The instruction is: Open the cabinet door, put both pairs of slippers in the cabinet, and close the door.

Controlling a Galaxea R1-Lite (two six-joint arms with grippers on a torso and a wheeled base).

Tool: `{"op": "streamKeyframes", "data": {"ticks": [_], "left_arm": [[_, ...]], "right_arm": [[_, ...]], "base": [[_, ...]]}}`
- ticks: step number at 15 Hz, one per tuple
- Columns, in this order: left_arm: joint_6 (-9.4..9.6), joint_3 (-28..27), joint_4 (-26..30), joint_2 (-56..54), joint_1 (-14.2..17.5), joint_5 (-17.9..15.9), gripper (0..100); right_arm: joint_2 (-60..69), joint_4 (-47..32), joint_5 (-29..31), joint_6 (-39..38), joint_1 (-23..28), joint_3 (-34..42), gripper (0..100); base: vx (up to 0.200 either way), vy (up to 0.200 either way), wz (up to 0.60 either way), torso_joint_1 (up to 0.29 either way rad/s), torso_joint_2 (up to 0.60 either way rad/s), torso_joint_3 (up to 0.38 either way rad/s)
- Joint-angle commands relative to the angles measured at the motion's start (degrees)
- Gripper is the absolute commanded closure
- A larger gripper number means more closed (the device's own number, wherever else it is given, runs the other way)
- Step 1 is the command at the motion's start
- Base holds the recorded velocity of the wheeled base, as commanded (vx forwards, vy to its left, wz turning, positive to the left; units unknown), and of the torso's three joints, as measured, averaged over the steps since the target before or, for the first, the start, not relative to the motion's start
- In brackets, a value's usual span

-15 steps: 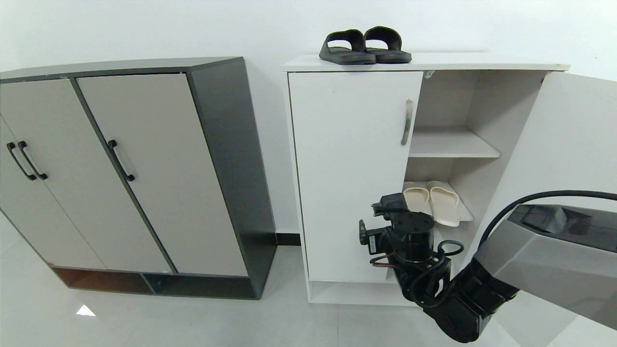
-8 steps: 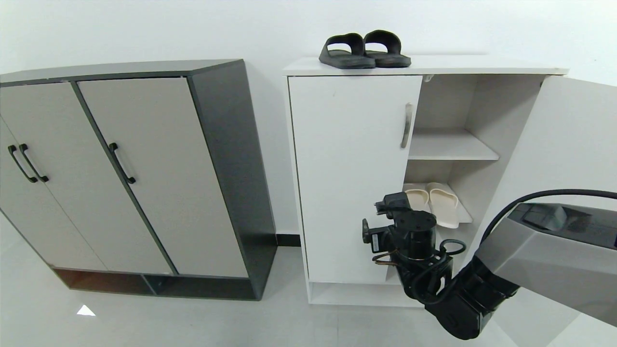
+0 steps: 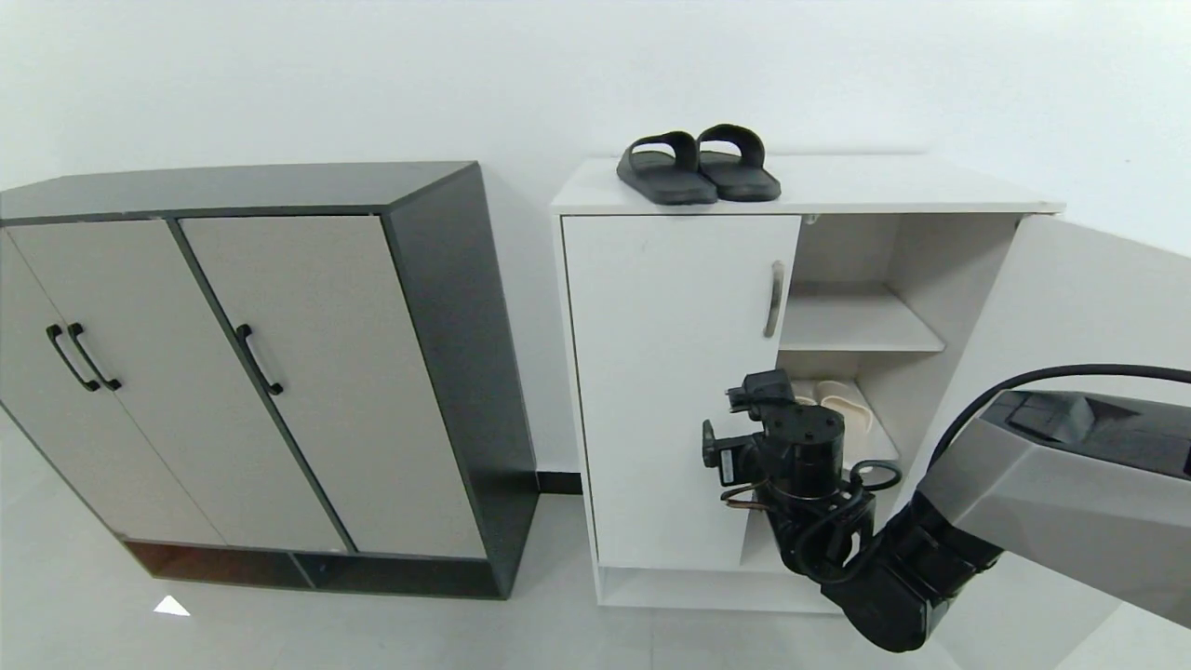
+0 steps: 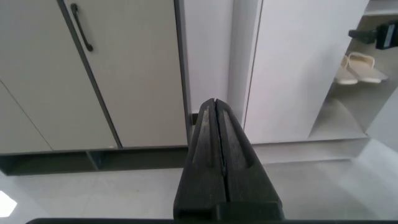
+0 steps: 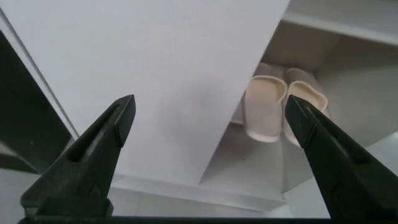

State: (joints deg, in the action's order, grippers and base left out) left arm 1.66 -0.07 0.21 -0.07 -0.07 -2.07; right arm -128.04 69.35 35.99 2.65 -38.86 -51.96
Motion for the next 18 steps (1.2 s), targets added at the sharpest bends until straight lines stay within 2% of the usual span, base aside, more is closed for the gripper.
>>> {"op": "streamKeyframes", "data": {"ticks": [1, 9, 18], "left_arm": [[0.01, -0.01, -0.03, 0.07, -0.01, -0.04, 100], [0.01, -0.01, 0.06, 0.07, -0.01, -0.04, 100], [0.01, -0.01, 0.06, 0.07, -0.01, -0.04, 100]], "right_arm": [[-0.11, -0.01, -0.04, 0.17, -0.07, -0.07, 0], [-0.46, -0.18, -0.22, 0.26, 0.1, -1.39, 0], [-0.46, -0.09, -0.22, 0.26, 0.1, -1.22, 0]], "base": [[0.0, 0.0, 0.0, 0.11, -0.45, -0.344], [0.0, 0.0, 0.0, 0.16, -0.48, -0.319], [0.0, 0.0, 0.0, 0.211, -0.52, -0.311]]}}
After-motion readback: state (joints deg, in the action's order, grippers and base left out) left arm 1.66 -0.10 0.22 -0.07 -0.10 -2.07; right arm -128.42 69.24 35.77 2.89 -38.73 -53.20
